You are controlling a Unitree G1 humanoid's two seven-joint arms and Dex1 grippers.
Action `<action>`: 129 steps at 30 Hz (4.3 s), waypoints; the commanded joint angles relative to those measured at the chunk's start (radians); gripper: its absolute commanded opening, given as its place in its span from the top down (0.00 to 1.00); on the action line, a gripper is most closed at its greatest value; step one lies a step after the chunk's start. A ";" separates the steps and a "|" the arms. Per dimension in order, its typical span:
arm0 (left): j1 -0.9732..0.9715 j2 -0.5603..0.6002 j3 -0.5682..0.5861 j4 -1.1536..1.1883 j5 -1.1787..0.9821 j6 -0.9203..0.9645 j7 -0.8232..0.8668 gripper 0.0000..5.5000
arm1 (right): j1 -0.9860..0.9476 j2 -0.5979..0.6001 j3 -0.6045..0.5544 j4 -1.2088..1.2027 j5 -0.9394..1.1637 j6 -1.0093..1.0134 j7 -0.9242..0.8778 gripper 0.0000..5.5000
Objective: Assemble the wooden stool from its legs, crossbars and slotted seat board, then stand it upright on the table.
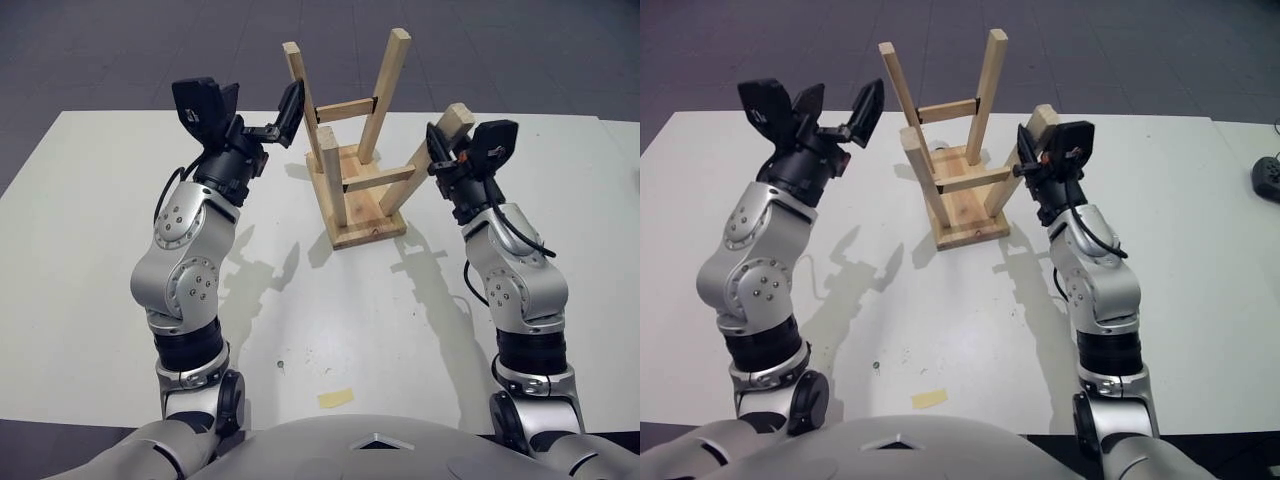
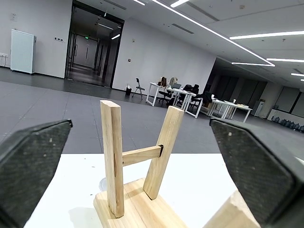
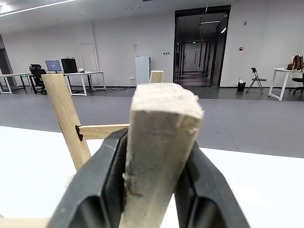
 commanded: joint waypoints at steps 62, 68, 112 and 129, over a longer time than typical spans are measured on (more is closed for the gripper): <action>0.118 0.002 -0.099 -0.127 0.095 0.212 0.268 0.02 | -0.230 -0.023 -0.447 0.271 -0.032 -0.010 -0.196 0.03; 0.070 0.031 -0.279 -0.156 0.011 0.420 0.137 0.02 | -0.105 0.172 -0.146 0.013 0.019 0.186 -0.131 0.03; 0.056 0.186 0.084 0.047 0.066 0.063 0.020 0.02 | -0.683 0.006 -0.118 1.408 -0.374 -0.757 0.572 0.03; 0.214 0.112 0.003 0.009 0.175 0.216 0.187 0.02 | -0.229 0.012 -0.161 0.564 -0.339 -0.306 0.354 0.03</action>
